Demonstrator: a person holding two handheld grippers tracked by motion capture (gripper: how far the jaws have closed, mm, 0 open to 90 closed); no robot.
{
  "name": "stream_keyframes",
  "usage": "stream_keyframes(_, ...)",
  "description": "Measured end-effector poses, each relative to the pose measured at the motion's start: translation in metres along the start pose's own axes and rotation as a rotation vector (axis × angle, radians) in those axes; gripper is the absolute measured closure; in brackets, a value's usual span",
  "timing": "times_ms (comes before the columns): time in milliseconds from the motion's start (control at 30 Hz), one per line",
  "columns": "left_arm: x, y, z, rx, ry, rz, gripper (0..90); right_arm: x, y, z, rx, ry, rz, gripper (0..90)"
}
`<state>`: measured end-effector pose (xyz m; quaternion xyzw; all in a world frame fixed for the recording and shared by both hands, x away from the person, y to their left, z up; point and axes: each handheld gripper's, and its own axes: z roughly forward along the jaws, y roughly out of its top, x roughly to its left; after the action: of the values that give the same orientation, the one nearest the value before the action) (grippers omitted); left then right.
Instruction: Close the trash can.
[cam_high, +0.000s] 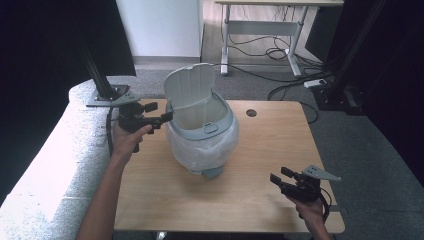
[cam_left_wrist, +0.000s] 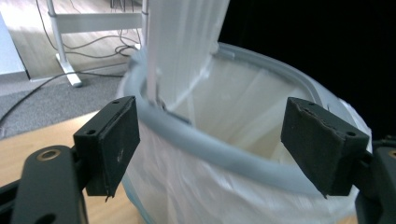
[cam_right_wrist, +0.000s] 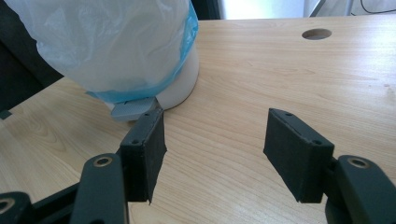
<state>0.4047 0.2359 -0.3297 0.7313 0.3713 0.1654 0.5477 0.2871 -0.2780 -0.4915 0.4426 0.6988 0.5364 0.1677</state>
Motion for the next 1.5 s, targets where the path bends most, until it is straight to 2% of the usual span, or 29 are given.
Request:
stream_keyframes(133, 0.006, 0.013, 0.004, -0.01, -0.002, 0.01, 19.7, 0.0, 0.0, 0.002, 0.003, 0.004, -0.006, 38.0)
stream_keyframes(267, 0.014, 0.023, 0.013, -0.023, -0.021, -0.001, 19.7, -0.001, -0.001, 0.003, 0.009, 0.003, -0.004, 38.0)
stream_keyframes(333, 0.018, 0.026, 0.017, -0.03, -0.044, -0.017, 19.7, -0.001, -0.001, 0.003, 0.009, 0.003, -0.003, 38.0)
stream_keyframes(400, 0.02, 0.029, 0.02, -0.027, -0.05, -0.019, 19.7, -0.002, -0.002, 0.002, 0.009, 0.001, 0.0, 38.0)
stream_keyframes(500, 0.021, 0.036, 0.025, -0.025, -0.082, -0.016, 19.7, -0.004, -0.001, 0.0, -0.001, 0.007, 0.016, 38.0)
stream_keyframes(567, 0.019, 0.041, 0.027, -0.024, -0.1, -0.008, 20.7, -0.004, -0.001, -0.002, -0.006, 0.004, 0.019, 38.0)
stream_keyframes(667, 0.013, 0.045, 0.029, -0.025, -0.151, 0.011, 21.8, -0.004, 0.0, -0.004, -0.009, 0.002, 0.019, 38.0)
stream_keyframes(767, 0.005, 0.044, 0.03, -0.022, -0.136, 0.033, 20.9, -0.004, -0.001, -0.006, -0.015, -0.006, 0.021, 38.2)
stream_keyframes(867, -0.002, 0.039, 0.029, -0.026, -0.169, 0.025, 21.0, -0.005, -0.001, -0.006, -0.016, -0.012, 0.033, 38.2)
stream_keyframes(933, -0.008, 0.035, 0.028, -0.016, -0.176, 0.038, 21.0, -0.005, -0.001, -0.006, -0.016, -0.013, 0.035, 38.2)
stream_keyframes(1033, -0.021, 0.025, 0.026, 0.008, -0.163, 0.051, 19.6, -0.003, -0.001, -0.007, -0.019, -0.009, 0.033, 38.2)
stream_keyframes(1100, -0.026, 0.016, 0.026, 0.009, -0.172, 0.039, 19.4, -0.002, -0.001, -0.007, -0.02, -0.011, 0.033, 38.1)
stream_keyframes(1300, -0.032, -0.001, 0.028, 0.023, -0.157, 0.017, 19.2, -0.001, -0.002, -0.006, -0.014, -0.014, 0.037, 38.2)
stream_keyframes(1400, -0.034, -0.003, 0.034, 0.052, -0.104, 0.022, 20.3, -0.001, -0.003, -0.004, -0.009, -0.009, 0.046, 38.1)
stream_keyframes(1433, -0.036, -0.003, 0.036, 0.066, -0.073, 0.033, 20.7, -0.001, -0.003, -0.004, -0.009, -0.008, 0.05, 38.1)
stream_keyframes(1500, -0.039, -0.002, 0.039, 0.071, -0.041, 0.056, 20.5, -0.002, -0.004, -0.003, -0.007, -0.007, 0.051, 38.1)
